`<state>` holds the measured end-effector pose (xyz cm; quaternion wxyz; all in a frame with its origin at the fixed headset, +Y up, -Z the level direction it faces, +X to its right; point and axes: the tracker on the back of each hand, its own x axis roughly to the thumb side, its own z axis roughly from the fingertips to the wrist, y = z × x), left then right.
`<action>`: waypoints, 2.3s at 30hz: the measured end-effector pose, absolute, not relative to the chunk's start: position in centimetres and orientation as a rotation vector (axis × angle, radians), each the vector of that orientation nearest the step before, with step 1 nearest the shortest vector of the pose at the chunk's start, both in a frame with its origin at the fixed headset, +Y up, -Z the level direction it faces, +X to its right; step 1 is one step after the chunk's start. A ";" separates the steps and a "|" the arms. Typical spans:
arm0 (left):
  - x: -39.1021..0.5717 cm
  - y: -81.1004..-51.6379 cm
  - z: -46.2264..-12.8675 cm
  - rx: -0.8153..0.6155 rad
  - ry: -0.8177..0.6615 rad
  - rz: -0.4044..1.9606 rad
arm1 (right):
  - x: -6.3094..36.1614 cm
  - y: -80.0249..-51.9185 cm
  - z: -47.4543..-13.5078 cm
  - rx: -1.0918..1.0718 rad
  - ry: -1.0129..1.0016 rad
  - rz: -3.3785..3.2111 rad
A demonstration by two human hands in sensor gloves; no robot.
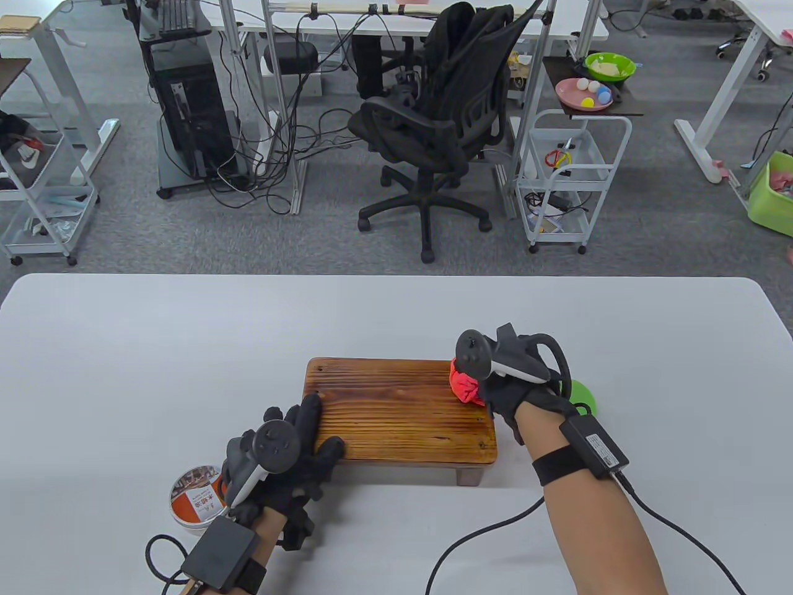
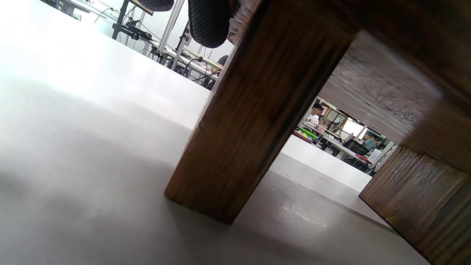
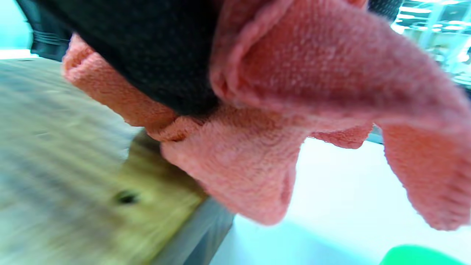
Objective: Dip and apply wood wax on stool
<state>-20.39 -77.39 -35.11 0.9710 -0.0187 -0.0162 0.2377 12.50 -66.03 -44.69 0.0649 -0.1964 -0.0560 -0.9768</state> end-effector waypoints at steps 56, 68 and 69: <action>-20.4 -77.3 -35.1 -0.044 -0.037 0.477 | 28.8 -76.6 -26.9 -0.227 -0.551 -3.026; -20.5 -77.3 -35.0 -0.045 -0.038 0.482 | 28.3 -68.2 -28.6 -0.240 -0.116 -3.253; -20.5 -77.3 -35.0 -0.045 -0.037 0.483 | 28.1 -67.6 -28.8 -0.269 -0.064 -3.289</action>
